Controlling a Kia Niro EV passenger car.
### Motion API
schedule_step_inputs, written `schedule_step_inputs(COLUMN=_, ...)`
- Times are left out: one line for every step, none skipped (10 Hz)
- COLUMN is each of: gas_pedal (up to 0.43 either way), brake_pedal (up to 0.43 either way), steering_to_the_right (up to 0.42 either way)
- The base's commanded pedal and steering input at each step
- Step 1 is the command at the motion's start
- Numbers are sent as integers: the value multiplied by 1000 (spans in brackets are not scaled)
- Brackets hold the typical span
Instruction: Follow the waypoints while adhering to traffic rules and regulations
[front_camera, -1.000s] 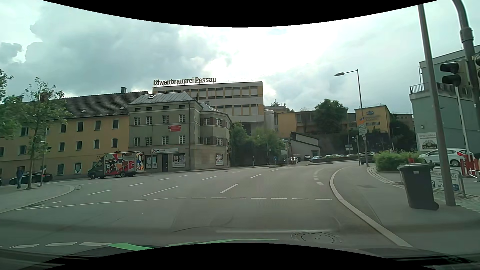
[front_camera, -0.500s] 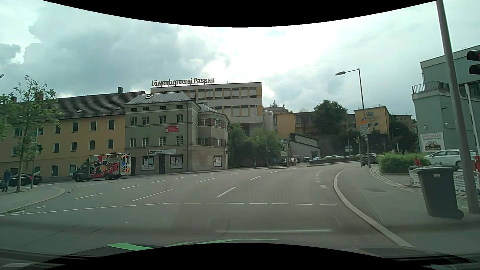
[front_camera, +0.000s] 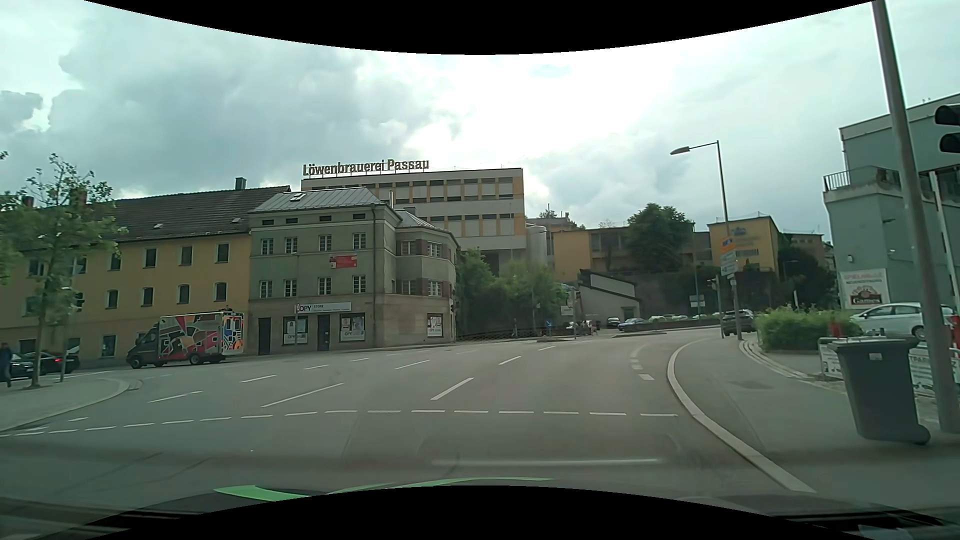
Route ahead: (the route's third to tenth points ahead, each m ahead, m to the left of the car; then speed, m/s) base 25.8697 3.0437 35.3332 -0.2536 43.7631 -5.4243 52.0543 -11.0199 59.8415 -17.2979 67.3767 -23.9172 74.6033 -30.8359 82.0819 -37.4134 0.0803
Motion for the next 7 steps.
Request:
schedule_step_inputs(gas_pedal=0, brake_pedal=348, steering_to_the_right=31)
schedule_step_inputs(gas_pedal=0, brake_pedal=348, steering_to_the_right=31)
schedule_step_inputs(gas_pedal=0, brake_pedal=341, steering_to_the_right=31)
schedule_step_inputs(gas_pedal=0, brake_pedal=341, steering_to_the_right=31)
schedule_step_inputs(gas_pedal=0, brake_pedal=348, steering_to_the_right=31)
schedule_step_inputs(gas_pedal=0, brake_pedal=341, steering_to_the_right=31)
schedule_step_inputs(gas_pedal=0, brake_pedal=341, steering_to_the_right=31)
